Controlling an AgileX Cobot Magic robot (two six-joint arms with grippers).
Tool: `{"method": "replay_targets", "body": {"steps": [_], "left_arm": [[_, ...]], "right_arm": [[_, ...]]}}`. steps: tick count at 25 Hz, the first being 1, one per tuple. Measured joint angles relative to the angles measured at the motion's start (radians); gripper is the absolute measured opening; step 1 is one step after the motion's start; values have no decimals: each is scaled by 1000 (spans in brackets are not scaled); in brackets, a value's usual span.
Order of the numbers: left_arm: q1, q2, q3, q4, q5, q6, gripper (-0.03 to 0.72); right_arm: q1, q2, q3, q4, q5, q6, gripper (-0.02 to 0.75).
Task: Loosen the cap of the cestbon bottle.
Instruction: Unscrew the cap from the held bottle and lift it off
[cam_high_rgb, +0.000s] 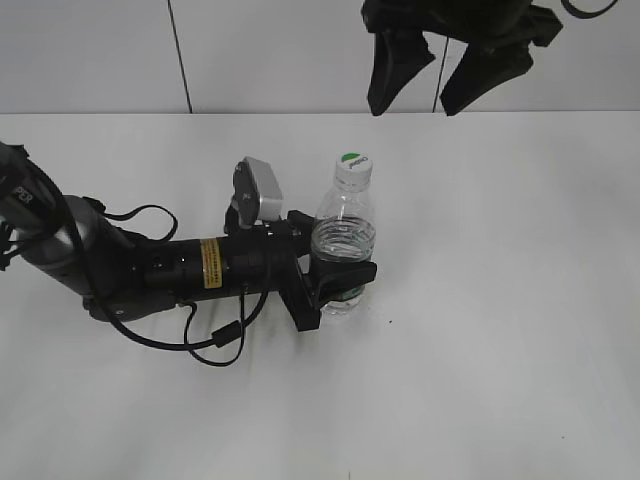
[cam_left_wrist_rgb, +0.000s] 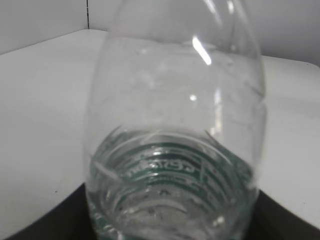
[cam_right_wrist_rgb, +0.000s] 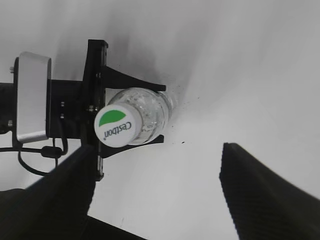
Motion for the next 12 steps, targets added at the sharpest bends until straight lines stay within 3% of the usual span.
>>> {"method": "replay_targets", "body": {"steps": [12], "left_arm": [[0, 0, 0, 0, 0, 0, 402]], "right_arm": [[43, 65, -3, 47, 0, 151, 592]]}}
